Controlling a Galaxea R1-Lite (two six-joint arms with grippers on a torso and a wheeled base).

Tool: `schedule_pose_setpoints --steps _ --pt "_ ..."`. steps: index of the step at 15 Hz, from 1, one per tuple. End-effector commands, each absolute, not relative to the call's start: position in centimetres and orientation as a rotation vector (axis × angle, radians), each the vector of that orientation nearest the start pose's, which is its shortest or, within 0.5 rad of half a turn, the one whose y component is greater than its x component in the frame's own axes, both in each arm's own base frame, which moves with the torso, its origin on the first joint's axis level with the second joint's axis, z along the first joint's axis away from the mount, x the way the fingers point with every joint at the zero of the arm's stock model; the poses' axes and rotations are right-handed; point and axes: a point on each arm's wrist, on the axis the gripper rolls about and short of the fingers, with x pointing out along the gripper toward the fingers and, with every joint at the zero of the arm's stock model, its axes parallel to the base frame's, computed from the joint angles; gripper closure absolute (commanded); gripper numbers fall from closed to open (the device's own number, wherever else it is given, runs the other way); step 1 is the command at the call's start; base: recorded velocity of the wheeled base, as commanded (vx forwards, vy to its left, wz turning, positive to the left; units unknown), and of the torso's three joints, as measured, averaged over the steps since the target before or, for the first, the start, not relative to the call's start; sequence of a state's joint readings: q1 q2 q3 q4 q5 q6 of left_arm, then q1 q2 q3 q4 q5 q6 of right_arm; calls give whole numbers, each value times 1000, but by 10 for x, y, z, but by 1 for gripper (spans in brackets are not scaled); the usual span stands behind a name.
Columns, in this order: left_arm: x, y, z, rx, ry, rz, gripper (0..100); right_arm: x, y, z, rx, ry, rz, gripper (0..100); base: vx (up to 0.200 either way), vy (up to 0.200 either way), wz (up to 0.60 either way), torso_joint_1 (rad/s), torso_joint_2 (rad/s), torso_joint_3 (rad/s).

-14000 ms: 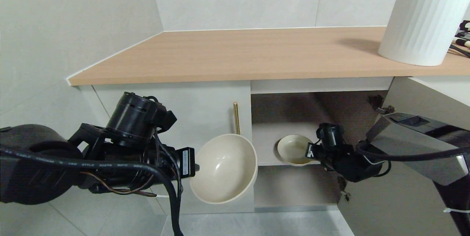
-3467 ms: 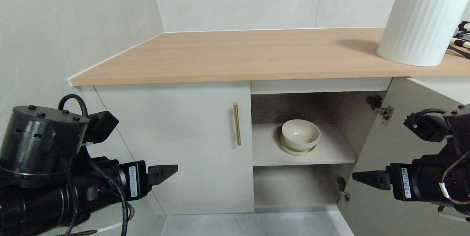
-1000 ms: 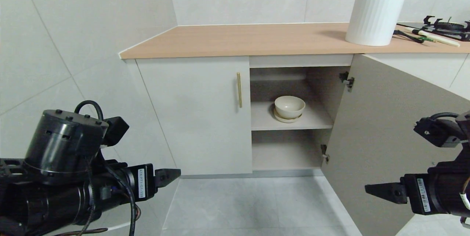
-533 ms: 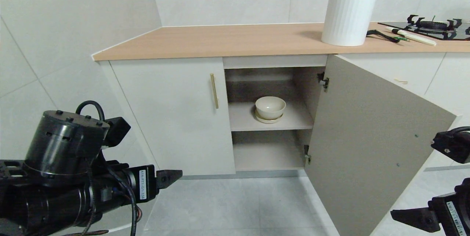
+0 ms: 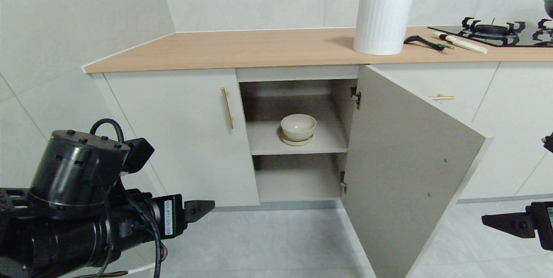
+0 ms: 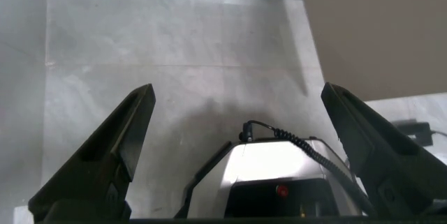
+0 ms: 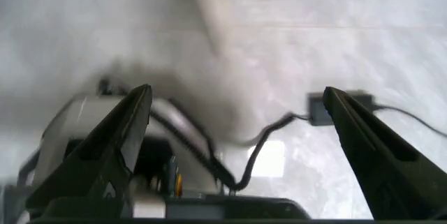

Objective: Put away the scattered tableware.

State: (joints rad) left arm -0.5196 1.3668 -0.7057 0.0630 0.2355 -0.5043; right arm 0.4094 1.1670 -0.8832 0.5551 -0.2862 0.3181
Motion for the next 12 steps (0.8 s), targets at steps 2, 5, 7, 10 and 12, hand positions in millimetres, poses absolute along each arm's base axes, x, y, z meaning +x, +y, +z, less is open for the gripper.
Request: schedule_pose_setpoints --steps 2,5,7,10,12 --pt "176 -95 179 -215 719 -94 0 143 26 230 54 744 -173 0 0 0 0 0 0 0" --pt "176 -95 179 -216 719 -94 0 160 11 232 94 670 -270 0 0 0 0 0 0 0" --pt "175 -94 180 -223 713 -93 0 177 4 229 124 633 -310 0 0 0 0 0 0 0" --pt "176 -94 180 -222 714 -93 0 197 1 221 152 628 -333 0 0 0 0 0 0 0" --pt "176 -94 180 -222 714 -93 0 208 2 211 177 625 -342 0 0 0 0 0 0 0"
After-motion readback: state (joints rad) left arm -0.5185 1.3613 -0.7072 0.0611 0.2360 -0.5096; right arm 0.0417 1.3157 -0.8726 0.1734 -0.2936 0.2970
